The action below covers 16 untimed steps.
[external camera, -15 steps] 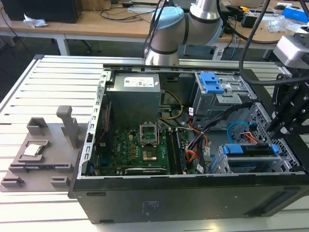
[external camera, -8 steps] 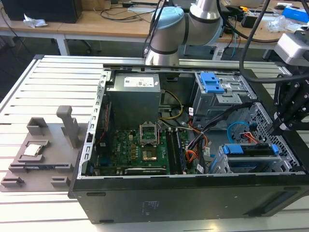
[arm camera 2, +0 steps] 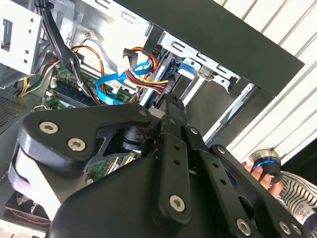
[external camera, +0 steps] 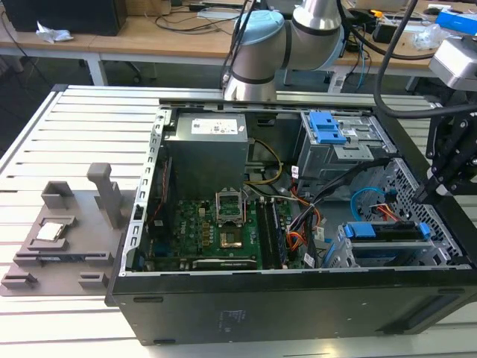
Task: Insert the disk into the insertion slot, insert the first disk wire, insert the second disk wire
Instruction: 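Insert the first disk wire, then insert the second disk wire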
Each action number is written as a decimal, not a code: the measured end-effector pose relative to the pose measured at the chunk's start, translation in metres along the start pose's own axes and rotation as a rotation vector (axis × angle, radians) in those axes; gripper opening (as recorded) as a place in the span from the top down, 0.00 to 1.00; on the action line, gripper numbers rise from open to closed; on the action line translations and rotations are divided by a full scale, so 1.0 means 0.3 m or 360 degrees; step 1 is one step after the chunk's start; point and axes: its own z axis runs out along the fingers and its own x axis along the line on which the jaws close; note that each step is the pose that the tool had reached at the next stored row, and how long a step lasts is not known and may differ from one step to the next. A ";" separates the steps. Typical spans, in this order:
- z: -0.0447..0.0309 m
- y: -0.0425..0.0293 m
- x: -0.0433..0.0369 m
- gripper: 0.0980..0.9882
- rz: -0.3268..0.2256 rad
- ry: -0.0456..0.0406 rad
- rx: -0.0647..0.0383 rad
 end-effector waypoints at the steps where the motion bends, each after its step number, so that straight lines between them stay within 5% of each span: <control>1: 0.000 0.000 0.000 0.99 0.0000 0.0000 0.0000; 10: -0.002 0.000 0.000 0.98 0.0000 0.0000 0.0000; 12: -0.003 0.000 0.000 0.77 0.0000 0.0000 0.0000; 16: 0.010 0.029 -0.029 0.77 -0.0008 0.0001 0.0000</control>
